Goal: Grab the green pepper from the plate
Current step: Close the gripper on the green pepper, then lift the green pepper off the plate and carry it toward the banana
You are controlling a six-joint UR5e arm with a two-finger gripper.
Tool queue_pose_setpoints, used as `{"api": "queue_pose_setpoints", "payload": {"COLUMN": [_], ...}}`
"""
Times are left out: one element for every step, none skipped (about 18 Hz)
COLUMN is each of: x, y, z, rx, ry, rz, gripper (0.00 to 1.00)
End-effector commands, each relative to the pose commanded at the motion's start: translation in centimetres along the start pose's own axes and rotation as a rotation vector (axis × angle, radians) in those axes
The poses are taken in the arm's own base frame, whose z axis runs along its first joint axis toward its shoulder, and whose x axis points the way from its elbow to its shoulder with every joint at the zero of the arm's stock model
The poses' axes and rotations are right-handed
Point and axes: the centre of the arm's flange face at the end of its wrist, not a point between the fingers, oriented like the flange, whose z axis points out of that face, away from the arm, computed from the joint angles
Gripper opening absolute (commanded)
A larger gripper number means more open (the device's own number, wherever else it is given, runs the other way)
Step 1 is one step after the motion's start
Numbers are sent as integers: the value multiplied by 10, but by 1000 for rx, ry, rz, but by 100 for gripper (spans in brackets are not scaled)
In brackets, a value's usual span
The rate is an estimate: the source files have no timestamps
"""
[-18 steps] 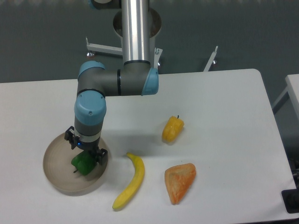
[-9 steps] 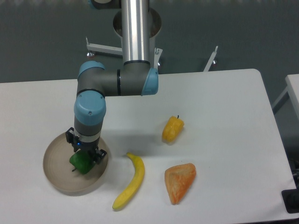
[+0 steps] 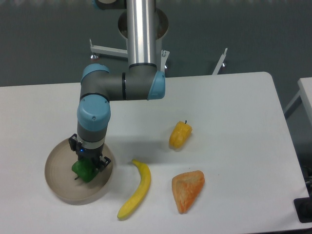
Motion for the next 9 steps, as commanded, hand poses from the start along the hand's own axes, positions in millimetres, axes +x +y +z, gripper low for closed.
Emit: {"api": "queue_pose_setpoints", "payload": {"x": [0,0,-3,-6,-11,-15,-25,-35,-45], "y": [0,1,2,5,9,11,17,24,33], "z": [-3,-6,-12,-19,-26,-31,-35,-43,-54], "rx": [2,4,6,11,15,18,14,7,5], "ry": [-2,-3,-8,-13,-20,-26,-38,-59,-80], "rz": [14,30,46,62,75,95,101,102,104], "gripper": [36,36,36,36,36,36,36,36,36]}}
